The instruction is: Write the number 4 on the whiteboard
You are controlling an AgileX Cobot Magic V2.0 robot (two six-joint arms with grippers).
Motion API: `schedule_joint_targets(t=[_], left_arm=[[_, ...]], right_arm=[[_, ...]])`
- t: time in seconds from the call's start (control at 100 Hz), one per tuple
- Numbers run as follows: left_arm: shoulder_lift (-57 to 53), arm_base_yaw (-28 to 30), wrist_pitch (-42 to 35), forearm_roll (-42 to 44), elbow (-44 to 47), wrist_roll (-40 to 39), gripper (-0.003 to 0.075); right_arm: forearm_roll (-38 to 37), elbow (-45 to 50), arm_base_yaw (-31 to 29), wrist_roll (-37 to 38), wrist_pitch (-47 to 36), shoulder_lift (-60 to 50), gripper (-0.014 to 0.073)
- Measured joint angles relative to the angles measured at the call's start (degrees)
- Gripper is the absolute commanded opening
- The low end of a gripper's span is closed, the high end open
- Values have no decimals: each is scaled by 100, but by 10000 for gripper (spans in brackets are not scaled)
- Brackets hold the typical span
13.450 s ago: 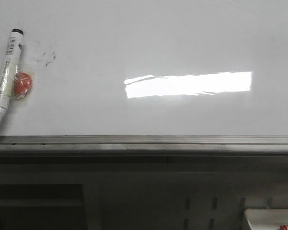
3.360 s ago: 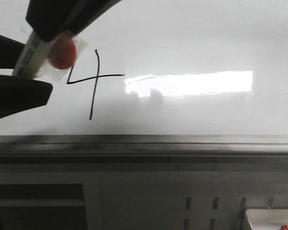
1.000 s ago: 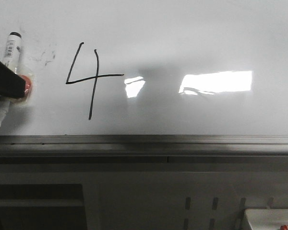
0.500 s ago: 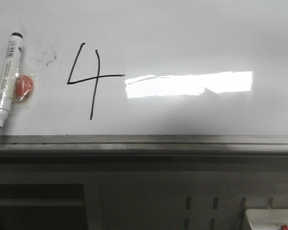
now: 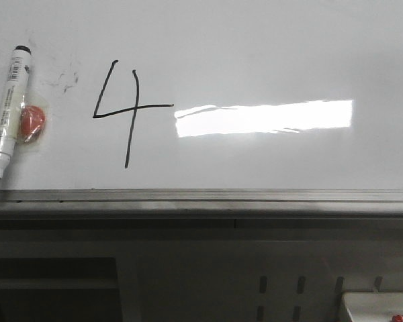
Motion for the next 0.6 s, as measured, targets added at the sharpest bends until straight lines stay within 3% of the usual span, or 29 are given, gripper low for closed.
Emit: schedule_joint_targets(t=[0.6], left_arm=[[0, 0, -41, 19, 194, 0, -20]], right_arm=[[0, 66, 0, 0, 0, -84, -64]])
